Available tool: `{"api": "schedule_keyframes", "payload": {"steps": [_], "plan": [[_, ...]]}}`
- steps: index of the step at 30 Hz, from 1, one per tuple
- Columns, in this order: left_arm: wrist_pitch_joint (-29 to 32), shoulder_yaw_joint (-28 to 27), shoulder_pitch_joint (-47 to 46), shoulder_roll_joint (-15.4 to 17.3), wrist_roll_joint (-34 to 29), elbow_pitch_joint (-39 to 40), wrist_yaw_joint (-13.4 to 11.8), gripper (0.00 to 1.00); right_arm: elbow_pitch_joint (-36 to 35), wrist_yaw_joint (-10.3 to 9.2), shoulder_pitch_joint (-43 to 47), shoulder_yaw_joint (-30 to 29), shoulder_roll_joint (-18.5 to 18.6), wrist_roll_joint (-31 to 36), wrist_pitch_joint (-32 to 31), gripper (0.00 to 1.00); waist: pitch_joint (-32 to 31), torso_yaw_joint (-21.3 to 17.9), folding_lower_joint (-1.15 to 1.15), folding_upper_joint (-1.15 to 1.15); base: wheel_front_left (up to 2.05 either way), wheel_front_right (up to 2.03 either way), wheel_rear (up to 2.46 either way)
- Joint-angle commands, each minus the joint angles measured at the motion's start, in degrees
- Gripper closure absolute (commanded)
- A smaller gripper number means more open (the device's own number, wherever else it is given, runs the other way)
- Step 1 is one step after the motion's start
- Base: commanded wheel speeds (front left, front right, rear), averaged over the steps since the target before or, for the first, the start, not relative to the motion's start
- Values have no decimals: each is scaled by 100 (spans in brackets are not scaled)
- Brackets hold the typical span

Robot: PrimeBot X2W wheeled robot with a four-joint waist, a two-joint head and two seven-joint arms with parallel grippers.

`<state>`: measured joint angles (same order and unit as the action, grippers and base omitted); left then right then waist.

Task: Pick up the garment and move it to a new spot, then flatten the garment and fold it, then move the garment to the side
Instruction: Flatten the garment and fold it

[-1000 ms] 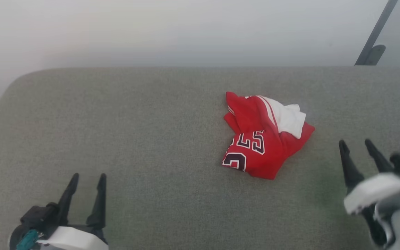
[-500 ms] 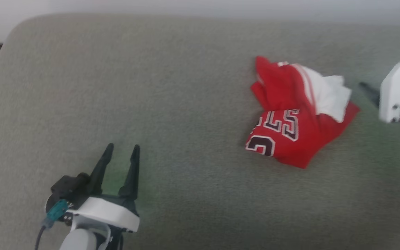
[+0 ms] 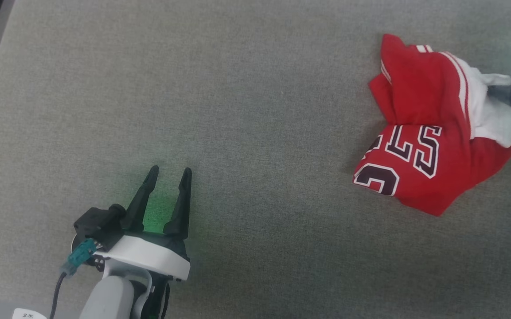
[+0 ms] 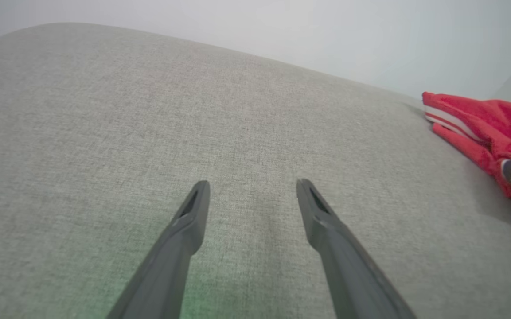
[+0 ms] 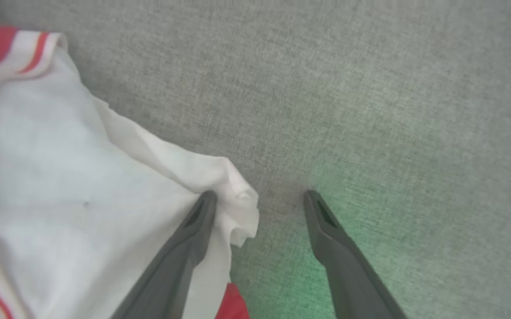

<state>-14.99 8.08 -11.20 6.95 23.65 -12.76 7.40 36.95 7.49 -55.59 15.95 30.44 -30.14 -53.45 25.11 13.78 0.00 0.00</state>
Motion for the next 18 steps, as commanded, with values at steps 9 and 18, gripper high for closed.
{"api": "schedule_keyframes", "payload": {"steps": [9,18], "plan": [[-28,-46,-167,55,23,-43,11,0,13,-4,-81,78,195,-231,406,100,46,-195,0,0,0,0,0],[-27,-16,-95,193,26,32,11,0,-54,-4,375,-601,918,-143,1097,100,28,-554,0,0,0,0,0]]}}
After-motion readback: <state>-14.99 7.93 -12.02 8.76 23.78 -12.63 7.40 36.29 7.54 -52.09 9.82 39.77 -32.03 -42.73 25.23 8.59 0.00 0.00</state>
